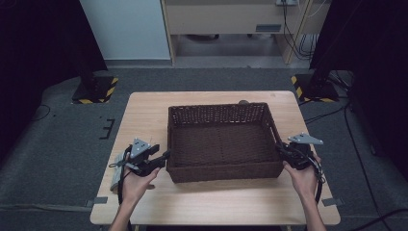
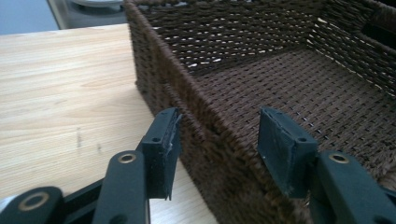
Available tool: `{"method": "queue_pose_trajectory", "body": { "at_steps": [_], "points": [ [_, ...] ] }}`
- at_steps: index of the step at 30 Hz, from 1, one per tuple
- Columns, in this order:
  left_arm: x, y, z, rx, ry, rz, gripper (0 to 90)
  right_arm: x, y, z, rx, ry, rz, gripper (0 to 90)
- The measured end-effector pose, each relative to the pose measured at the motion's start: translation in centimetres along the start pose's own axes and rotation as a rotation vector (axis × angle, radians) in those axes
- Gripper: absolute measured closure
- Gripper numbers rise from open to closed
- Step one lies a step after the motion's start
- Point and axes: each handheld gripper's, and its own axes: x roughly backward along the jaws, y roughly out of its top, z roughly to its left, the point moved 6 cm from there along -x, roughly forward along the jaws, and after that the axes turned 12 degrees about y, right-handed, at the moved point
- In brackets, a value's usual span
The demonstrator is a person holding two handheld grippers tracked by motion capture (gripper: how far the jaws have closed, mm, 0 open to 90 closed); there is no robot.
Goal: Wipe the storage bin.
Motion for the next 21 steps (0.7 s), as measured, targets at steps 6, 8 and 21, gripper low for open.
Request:
{"method": "queue_pose_trajectory", "body": {
  "at_steps": [6, 8, 21],
  "points": [
    [-1.1, -0.5, -1.6, -0.07, -0.003, 0.029, 52.4, 0.0, 0.1, 0.0, -0.005, 0.003, 0.001, 73.3],
    [-1.1, -0.6, -1.7, -0.106, 0.029, 0.031, 56.4, 0.4, 0.3, 0.0, -0.009, -0.016, -0.032, 62.3],
    [-0.5, -1.1, -2.1, -0.038, -0.003, 0.043, 56.5, 1.2, 0.0, 0.3, 0.005, -0.026, -0.011, 77.3]
  ]
}}
